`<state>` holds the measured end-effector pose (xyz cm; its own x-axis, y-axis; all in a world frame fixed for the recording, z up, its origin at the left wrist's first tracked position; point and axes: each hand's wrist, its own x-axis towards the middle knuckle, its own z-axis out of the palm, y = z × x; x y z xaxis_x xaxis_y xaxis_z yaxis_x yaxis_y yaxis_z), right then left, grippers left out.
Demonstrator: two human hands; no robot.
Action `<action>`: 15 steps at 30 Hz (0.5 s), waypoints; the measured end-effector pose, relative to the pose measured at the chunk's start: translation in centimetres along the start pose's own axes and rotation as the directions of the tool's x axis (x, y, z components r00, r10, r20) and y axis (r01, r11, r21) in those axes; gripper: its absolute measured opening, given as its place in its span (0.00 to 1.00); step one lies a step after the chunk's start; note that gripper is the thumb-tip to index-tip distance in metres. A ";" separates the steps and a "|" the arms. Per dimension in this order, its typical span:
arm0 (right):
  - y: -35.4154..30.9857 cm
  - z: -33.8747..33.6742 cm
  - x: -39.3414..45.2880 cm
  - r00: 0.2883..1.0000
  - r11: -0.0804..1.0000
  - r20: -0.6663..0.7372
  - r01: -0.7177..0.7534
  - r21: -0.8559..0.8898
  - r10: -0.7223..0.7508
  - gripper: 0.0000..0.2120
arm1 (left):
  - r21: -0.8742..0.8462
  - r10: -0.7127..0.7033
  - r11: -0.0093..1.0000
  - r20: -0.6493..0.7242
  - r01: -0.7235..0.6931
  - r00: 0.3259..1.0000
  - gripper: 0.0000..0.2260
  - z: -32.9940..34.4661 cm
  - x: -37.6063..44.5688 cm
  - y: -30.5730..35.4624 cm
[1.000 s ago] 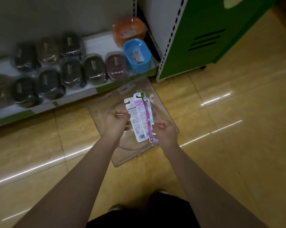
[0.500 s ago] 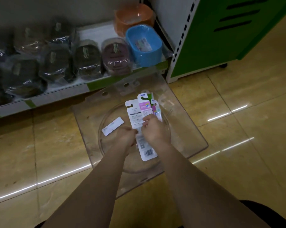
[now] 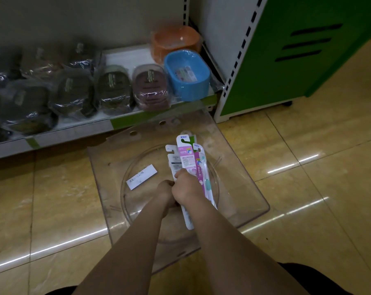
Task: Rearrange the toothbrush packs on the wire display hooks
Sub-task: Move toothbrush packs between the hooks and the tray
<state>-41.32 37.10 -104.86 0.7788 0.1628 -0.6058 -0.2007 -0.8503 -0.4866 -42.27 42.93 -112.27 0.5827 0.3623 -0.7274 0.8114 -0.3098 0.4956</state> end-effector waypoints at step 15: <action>-1.3 -2.3 0.5 0.977 0.930 -0.195 0.145 0.337 -0.082 0.20 | -0.383 0.176 0.901 -0.107 -0.204 0.979 0.09 -9.1 -5.8 2.5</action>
<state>-39.30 37.16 -103.06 0.8936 0.1306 -0.4294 -0.2741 -0.5987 -0.7526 -43.15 48.01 -102.52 0.7181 0.3936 -0.5739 0.6295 -0.0160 0.7768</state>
